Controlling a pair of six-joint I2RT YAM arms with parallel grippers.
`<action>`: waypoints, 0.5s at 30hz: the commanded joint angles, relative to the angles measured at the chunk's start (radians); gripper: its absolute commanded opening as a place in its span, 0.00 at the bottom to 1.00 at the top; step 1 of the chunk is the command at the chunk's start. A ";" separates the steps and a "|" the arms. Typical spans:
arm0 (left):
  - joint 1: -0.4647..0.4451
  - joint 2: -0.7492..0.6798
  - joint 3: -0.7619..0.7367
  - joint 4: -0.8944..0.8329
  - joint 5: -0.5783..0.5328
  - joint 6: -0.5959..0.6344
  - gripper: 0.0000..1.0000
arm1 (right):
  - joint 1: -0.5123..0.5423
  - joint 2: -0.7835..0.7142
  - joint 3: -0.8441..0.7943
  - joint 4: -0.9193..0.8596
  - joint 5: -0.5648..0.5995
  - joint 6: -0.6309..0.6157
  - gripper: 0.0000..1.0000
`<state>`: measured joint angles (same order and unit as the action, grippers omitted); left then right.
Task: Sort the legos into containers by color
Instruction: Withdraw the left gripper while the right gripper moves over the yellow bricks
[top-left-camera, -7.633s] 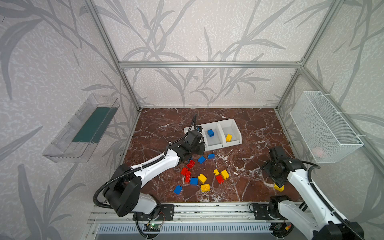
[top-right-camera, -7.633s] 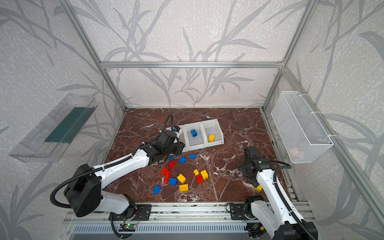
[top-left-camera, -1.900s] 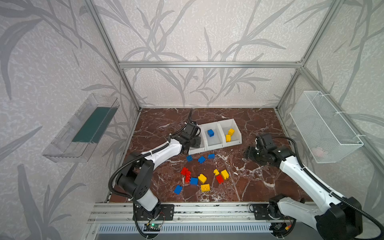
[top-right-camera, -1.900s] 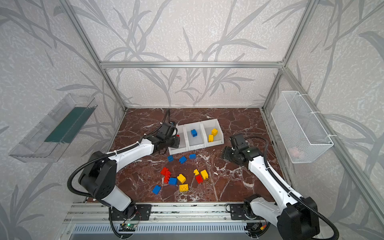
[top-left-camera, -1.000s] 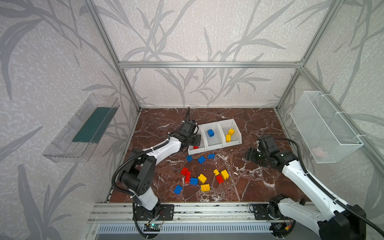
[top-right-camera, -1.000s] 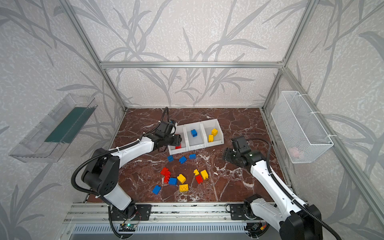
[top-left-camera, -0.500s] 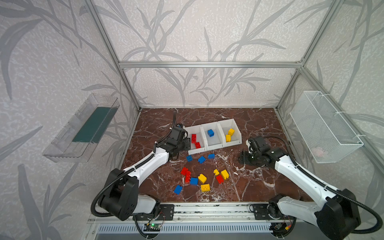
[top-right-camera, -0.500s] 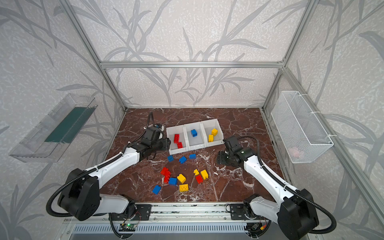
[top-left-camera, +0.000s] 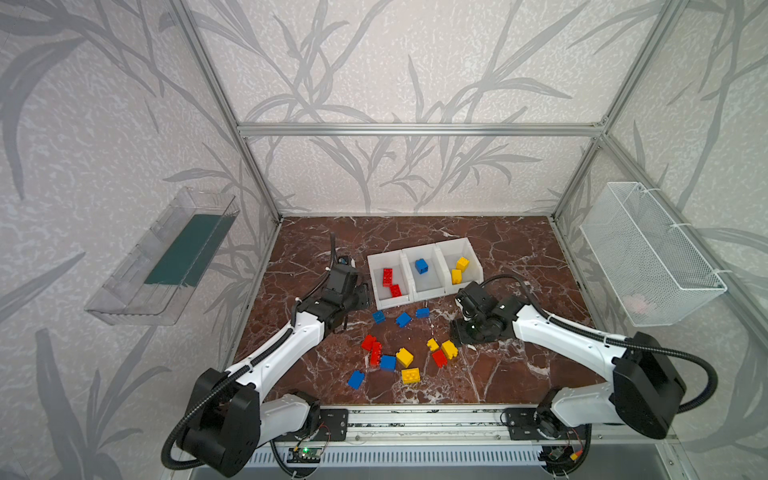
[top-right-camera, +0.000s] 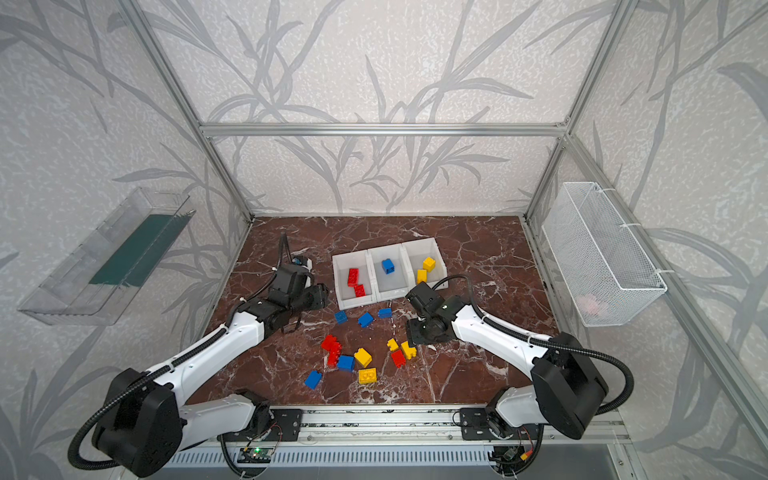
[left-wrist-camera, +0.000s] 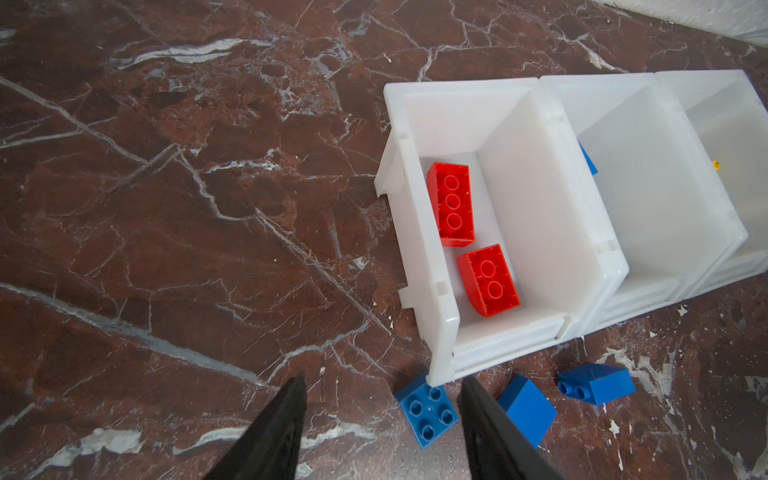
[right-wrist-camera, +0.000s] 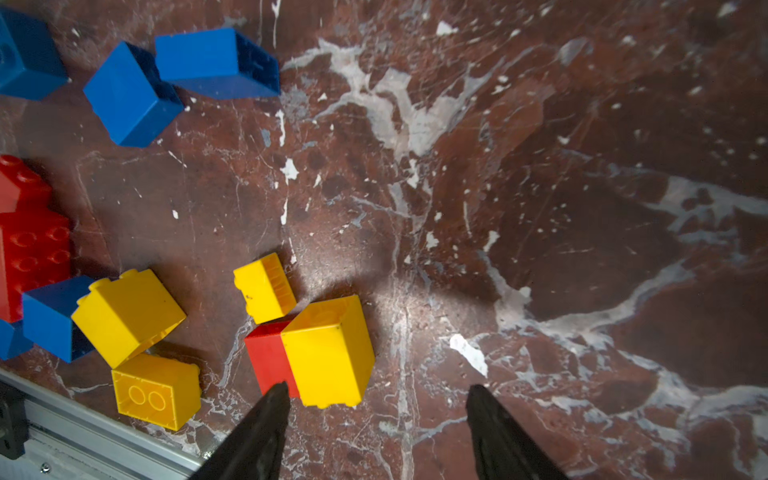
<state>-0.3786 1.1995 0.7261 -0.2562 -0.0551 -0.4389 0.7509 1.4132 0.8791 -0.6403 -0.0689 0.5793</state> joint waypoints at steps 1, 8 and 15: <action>0.007 -0.030 -0.022 -0.020 -0.016 -0.030 0.62 | 0.028 0.033 0.051 -0.008 0.027 0.019 0.68; 0.006 -0.060 -0.048 -0.018 -0.007 -0.053 0.62 | 0.072 0.104 0.080 -0.014 0.044 0.023 0.67; 0.007 -0.080 -0.059 -0.011 -0.008 -0.053 0.62 | 0.109 0.184 0.107 -0.042 0.057 0.036 0.62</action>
<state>-0.3771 1.1336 0.6758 -0.2615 -0.0540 -0.4755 0.8444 1.5738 0.9531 -0.6430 -0.0330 0.6029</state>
